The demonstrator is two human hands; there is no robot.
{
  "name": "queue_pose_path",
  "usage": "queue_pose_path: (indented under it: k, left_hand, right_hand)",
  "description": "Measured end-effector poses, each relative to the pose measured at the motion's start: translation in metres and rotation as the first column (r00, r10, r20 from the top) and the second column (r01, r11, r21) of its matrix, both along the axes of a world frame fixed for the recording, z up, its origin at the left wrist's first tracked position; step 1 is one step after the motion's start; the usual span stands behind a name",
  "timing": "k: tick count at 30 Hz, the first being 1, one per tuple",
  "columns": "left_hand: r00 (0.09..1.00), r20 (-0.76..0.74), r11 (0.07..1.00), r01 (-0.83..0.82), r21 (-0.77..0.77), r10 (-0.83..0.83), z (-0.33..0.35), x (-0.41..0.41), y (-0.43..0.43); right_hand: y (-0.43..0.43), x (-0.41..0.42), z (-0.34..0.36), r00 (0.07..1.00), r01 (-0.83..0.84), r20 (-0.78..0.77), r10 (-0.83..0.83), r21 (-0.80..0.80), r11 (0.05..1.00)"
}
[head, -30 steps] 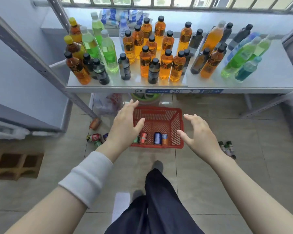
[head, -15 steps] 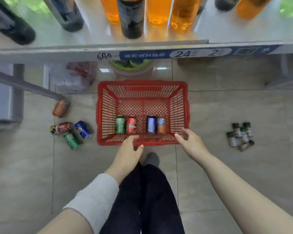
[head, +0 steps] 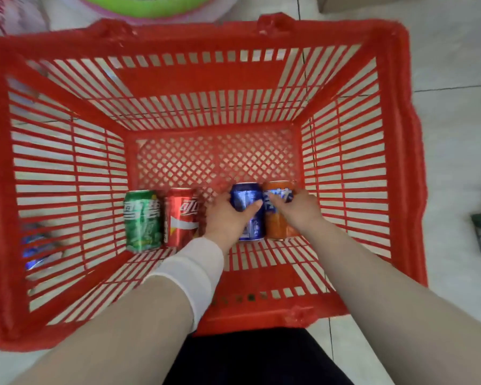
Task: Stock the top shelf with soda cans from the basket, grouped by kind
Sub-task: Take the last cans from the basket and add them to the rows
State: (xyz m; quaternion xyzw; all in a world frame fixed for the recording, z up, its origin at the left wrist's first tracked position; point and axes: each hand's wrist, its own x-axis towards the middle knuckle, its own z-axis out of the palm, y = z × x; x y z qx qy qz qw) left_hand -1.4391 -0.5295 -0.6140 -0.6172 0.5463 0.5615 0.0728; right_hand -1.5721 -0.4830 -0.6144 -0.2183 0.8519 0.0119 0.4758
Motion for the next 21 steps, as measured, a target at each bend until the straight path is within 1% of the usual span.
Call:
queue_pose_path:
  k: [2,4,6,8,10,13,15,18,21]
  left_hand:
    - [0.999,-0.031,0.999,-0.035,0.003,0.035,-0.022,0.005,0.003]
    - [0.994,-0.060,0.994,-0.086,0.073,0.090,-0.031,0.005,0.003]
    - [0.985,-0.108,0.982,-0.114,0.152,0.131,-0.027,0.001,0.001]
    - [0.973,-0.134,0.970,-0.160,0.185,0.186,-0.029,0.000,0.001]
    - [0.965,-0.147,0.961,-0.184,0.207,0.217,-0.032,0.003,0.000]
    - [0.953,-0.196,0.941,-0.168,0.295,0.232,-0.035,0.011,-0.006]
    - [0.945,-0.230,0.934,-0.150,0.324,0.231,-0.028,0.017,-0.010]
    - [0.919,-0.277,0.921,-0.177,0.347,0.281,0.003,0.024,-0.013]
    - [0.888,-0.312,0.893,-0.196,0.406,0.337,0.057,0.032,-0.011]
  right_hand:
    - [0.002,-0.003,-0.013,0.992,0.122,0.040,-0.121,-0.031,0.992]
    - [0.002,-0.008,-0.021,0.963,0.248,0.131,-0.237,-0.074,0.966]
    - [0.001,-0.014,-0.024,0.923,0.331,0.234,-0.306,-0.077,0.940]
    - [0.001,-0.018,-0.027,0.894,0.368,0.293,-0.338,-0.051,0.928]
    - [0.002,-0.021,-0.028,0.882,0.375,0.315,-0.349,-0.024,0.927]
    - [0.002,-0.023,-0.024,0.848,0.411,0.376,-0.374,-0.018,0.912]
    - [0.001,-0.024,-0.013,0.818,0.443,0.423,-0.389,-0.033,0.896]
    - [0.001,-0.019,0.022,0.783,0.469,0.488,-0.385,-0.058,0.881]
    - [0.007,-0.013,0.080,0.757,0.508,0.533,-0.379,-0.114,0.854]
